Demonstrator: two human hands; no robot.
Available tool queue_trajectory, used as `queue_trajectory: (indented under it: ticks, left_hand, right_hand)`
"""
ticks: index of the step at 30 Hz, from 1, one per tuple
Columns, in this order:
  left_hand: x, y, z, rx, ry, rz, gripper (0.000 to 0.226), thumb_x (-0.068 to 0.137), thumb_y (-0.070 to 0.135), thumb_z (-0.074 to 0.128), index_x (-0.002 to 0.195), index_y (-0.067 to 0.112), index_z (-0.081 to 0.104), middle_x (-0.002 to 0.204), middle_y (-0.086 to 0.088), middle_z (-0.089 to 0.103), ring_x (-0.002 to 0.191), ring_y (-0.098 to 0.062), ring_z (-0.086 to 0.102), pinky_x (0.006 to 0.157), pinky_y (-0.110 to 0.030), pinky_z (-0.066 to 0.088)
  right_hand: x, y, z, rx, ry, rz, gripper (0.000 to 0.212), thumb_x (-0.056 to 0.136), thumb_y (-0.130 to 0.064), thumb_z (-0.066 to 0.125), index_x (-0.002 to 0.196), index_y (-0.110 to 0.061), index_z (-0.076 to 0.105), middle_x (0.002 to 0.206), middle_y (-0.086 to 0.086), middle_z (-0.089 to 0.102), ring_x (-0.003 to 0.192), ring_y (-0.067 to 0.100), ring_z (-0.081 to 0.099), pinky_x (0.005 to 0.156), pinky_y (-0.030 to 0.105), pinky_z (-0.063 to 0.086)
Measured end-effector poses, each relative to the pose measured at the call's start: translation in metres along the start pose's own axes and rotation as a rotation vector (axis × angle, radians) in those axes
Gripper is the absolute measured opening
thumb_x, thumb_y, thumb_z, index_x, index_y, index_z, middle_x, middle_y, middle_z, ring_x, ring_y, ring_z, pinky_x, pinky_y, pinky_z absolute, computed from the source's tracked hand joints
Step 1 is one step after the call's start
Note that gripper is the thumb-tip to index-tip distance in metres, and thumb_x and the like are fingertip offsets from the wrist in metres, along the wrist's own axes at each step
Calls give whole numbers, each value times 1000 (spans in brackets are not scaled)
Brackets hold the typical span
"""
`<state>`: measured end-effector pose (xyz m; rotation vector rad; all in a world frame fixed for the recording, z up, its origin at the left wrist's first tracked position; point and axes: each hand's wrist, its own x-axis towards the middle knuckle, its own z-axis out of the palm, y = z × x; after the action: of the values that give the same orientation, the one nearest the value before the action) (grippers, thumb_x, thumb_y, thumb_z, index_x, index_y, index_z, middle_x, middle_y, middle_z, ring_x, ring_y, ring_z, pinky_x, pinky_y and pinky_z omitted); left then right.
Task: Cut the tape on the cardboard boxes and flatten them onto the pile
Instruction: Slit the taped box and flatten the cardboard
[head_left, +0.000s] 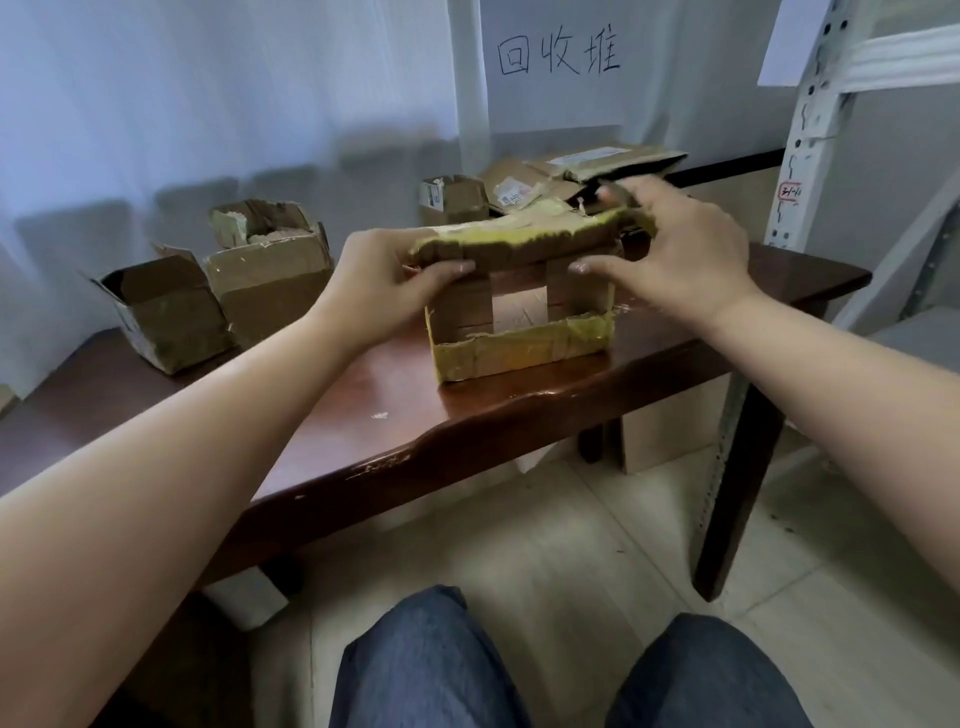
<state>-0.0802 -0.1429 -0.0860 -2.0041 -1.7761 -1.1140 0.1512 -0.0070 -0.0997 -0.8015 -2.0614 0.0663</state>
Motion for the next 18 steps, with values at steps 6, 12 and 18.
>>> queue_trajectory:
  ticks: [6,12,18]
  left_hand:
    - [13,-2,4,-200,-62,-198,28,91,31,65,103,7,72,100,-1,74,86,2,63,86,-20,50]
    - [13,1,11,-182,-20,-208,26,90,34,65,97,10,72,90,5,73,85,-3,66,82,-24,52]
    - [-3,2,21,-70,106,-152,23,86,32,67,94,11,66,82,7,65,78,-4,61,73,-31,53]
  right_hand:
    - [-28,-14,17,26,118,-335,33,93,-41,46,104,-14,63,104,6,61,80,27,63,59,28,42]
    - [-43,-25,40,-154,-440,-283,30,93,-51,47,111,-36,66,101,-7,69,95,20,64,66,28,45]
    - [-87,-14,42,-96,-438,-305,44,88,-54,55,129,-37,57,129,-15,60,108,16,64,79,34,56]
